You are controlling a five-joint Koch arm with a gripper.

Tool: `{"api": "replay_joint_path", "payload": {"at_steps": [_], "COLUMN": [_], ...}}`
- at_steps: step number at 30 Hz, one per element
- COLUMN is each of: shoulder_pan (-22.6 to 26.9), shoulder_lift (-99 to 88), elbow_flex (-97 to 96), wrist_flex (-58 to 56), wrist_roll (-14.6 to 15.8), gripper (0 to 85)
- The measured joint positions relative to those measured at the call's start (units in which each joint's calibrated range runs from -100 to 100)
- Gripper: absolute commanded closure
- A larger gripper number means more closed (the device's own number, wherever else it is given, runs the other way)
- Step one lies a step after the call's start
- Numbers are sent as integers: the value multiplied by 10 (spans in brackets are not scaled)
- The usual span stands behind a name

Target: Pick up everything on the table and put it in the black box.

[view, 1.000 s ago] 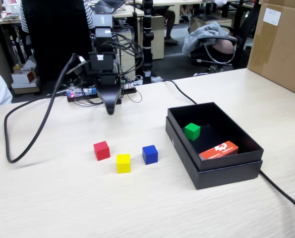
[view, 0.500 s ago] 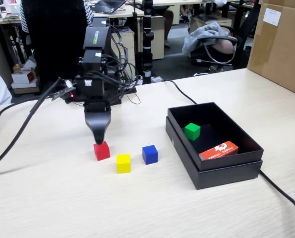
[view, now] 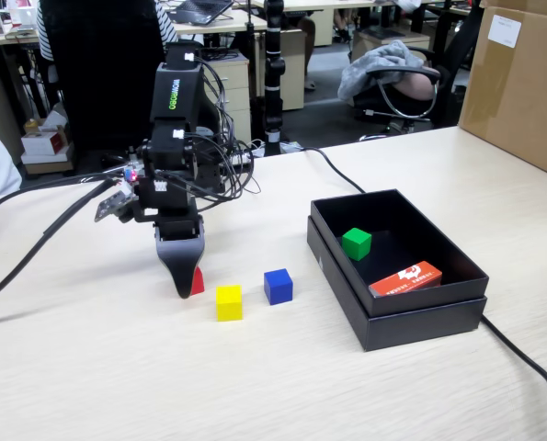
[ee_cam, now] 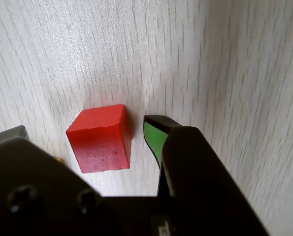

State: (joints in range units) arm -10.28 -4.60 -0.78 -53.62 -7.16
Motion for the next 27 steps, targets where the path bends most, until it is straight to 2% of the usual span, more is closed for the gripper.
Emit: {"api": "replay_joint_path", "payload": {"at_steps": [4,7,11,14,21,22,25,27], "shoulder_pan": [-3,-3,-3,-3,0,8,24,63], "shoulder_lift": [17,23,23,23,-39,-122,-215,-333], "elbow_flex": [1,10,10,10,7,8,2,-17], "wrist_flex": [0,0,0,1,0,0,0,-5], "wrist_roll": [-8,-15,-23,-30,-33,-28,-20,0], "gripper": [476,556,746,834,846,846,846,846]}}
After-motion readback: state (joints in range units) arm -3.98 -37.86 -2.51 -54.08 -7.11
